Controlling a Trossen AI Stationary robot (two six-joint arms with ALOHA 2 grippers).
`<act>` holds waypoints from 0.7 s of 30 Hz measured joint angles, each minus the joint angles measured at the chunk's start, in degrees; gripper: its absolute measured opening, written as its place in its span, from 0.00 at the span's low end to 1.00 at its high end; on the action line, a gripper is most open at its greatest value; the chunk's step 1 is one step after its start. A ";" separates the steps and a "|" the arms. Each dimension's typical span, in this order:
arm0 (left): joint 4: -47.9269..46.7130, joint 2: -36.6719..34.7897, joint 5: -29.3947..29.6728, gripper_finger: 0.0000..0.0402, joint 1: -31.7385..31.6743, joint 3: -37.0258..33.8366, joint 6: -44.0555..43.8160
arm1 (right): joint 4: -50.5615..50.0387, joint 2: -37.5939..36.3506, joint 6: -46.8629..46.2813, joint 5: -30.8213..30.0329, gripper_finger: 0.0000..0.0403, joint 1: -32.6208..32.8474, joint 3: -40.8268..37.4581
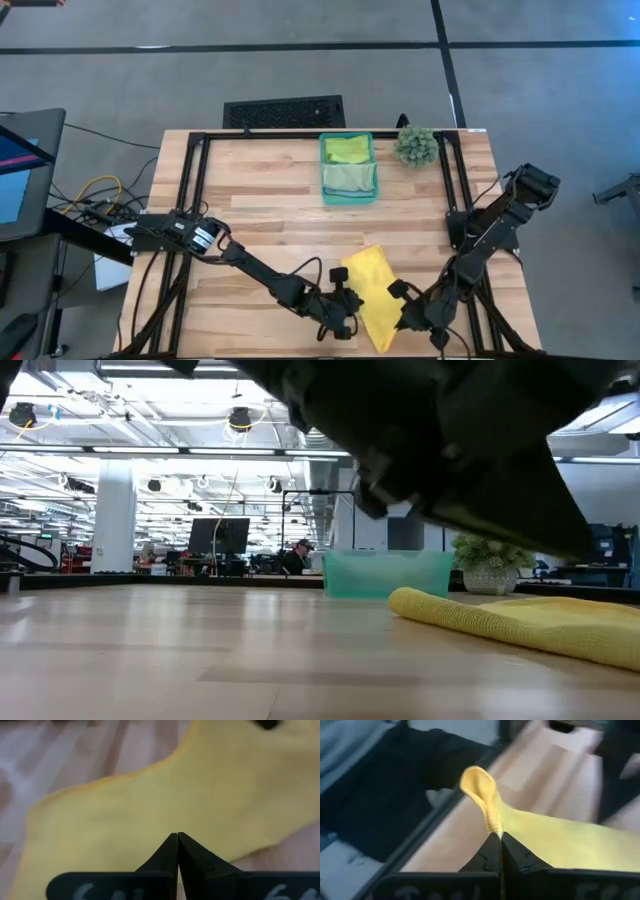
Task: Fold microfiber towels
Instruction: Fold the yellow microfiber cloth
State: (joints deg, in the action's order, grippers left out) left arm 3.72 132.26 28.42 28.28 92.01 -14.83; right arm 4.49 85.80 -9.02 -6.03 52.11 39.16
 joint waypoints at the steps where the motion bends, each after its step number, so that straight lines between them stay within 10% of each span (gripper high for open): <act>1: 0.55 0.00 -1.00 0.00 -0.19 -0.38 0.00 | -0.32 0.00 -0.57 -1.37 0.03 -0.15 0.00; 21: -1.66 5.95 -7.22 0.00 0.13 5.69 4.04 | -10.48 -8.72 -5.75 -9.61 0.05 -13.70 -0.02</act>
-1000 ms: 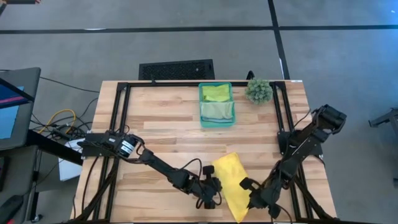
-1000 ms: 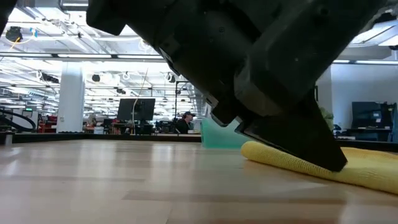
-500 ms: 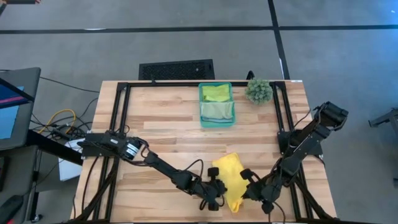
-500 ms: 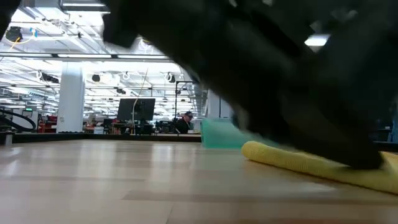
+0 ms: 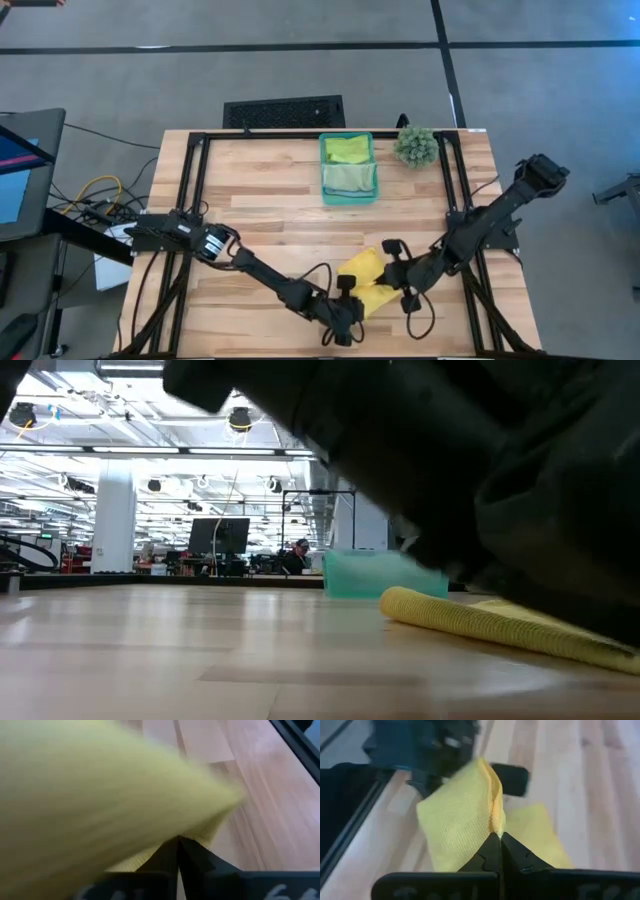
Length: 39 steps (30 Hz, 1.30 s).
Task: Fold microfiber towels
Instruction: Fold the yellow microfiber cloth
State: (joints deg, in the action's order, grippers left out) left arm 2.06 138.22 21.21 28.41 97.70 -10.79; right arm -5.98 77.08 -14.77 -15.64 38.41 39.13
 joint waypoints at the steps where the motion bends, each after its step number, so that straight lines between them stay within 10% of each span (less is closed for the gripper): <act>1: -1.09 0.02 1.14 0.00 0.30 0.82 0.57 | -0.84 -0.90 0.22 -0.30 0.05 -0.39 0.00; 14: -33.37 -0.14 23.32 0.00 4.96 13.35 -7.14 | 2.96 4.42 1.19 -0.78 0.05 -4.16 -2.60; 39: -46.62 -0.12 28.77 0.00 4.69 13.41 -19.72 | 23.91 6.84 4.24 5.36 0.04 -13.54 -13.02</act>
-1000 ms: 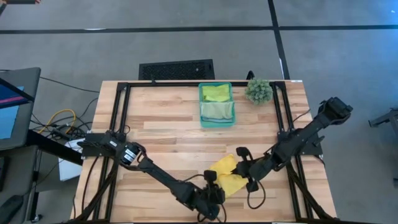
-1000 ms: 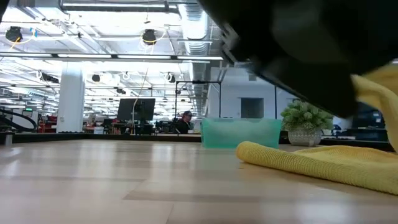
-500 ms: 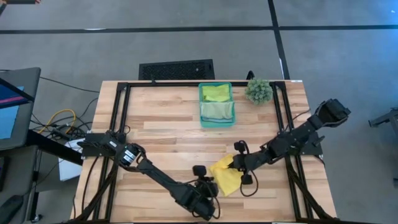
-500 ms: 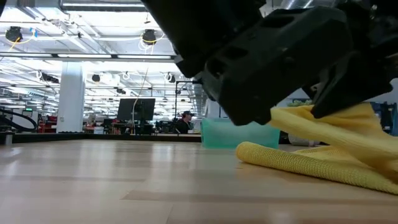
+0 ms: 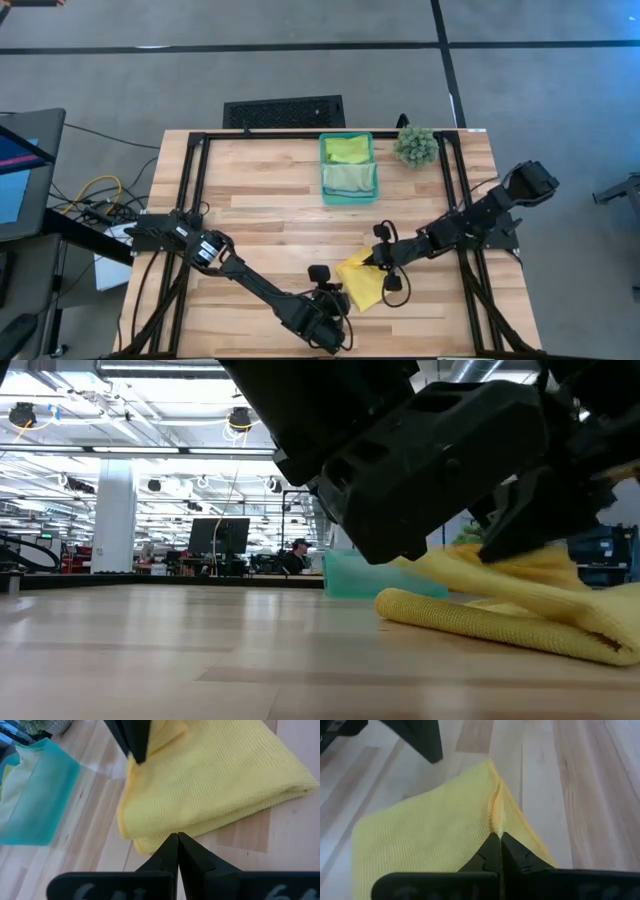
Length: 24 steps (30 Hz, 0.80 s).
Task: Fold microfiber towels
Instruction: Fold the yellow microfiber cloth
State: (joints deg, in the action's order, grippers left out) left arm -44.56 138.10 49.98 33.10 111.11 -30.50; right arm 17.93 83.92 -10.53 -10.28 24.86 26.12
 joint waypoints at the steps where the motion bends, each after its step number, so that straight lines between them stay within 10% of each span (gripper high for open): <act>1: 0.03 0.00 0.00 0.00 0.00 0.01 0.00 | 0.38 0.86 0.21 0.02 0.04 -0.21 -0.09; 24: 3.32 0.00 -0.12 0.00 -0.48 0.00 0.79 | 2.72 1.75 1.99 -0.49 0.24 -2.58 0.03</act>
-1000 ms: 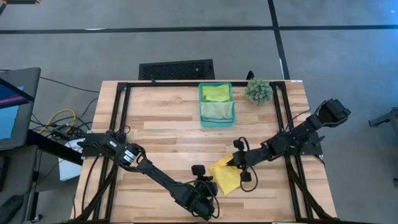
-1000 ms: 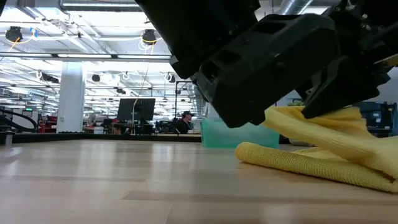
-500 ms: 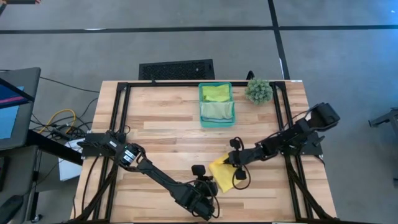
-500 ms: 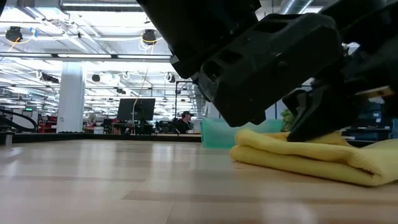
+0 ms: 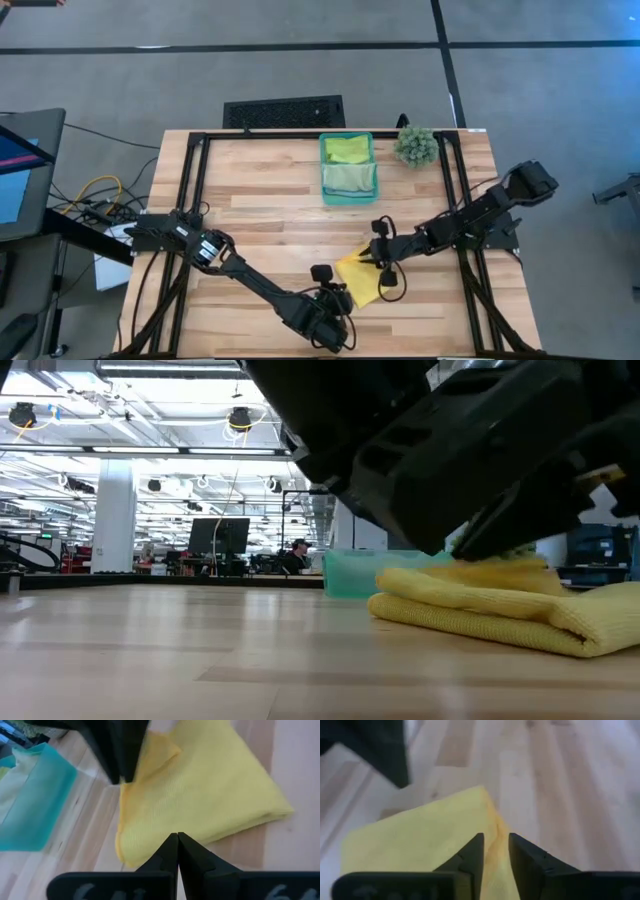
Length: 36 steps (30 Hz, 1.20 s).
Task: Fold microfiber towels
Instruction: Fold the yellow microfiber cloth
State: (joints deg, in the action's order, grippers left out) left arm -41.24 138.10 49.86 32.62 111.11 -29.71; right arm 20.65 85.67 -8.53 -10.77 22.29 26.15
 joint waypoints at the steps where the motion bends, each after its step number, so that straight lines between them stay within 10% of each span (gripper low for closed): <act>1: 0.51 0.00 -0.05 0.00 0.00 0.00 0.14 | -0.95 -1.16 -0.02 -0.66 0.26 -0.08 0.00; 10: 2.52 0.00 -1.92 0.00 -0.68 0.00 1.20 | -11.13 -10.96 0.03 -4.02 0.38 0.71 0.02; 19: 7.99 1.71 -5.56 0.00 -2.95 0.03 4.15 | -12.99 -8.50 6.03 16.32 0.31 7.94 0.00; 36: 6.26 2.36 -9.52 0.00 -3.02 -0.02 4.49 | -15.78 -3.76 -6.81 -19.16 0.11 1.19 -0.02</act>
State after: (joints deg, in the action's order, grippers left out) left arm -34.98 140.46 40.34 29.61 111.09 -25.22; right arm 4.87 81.90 -15.34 -29.93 23.48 26.13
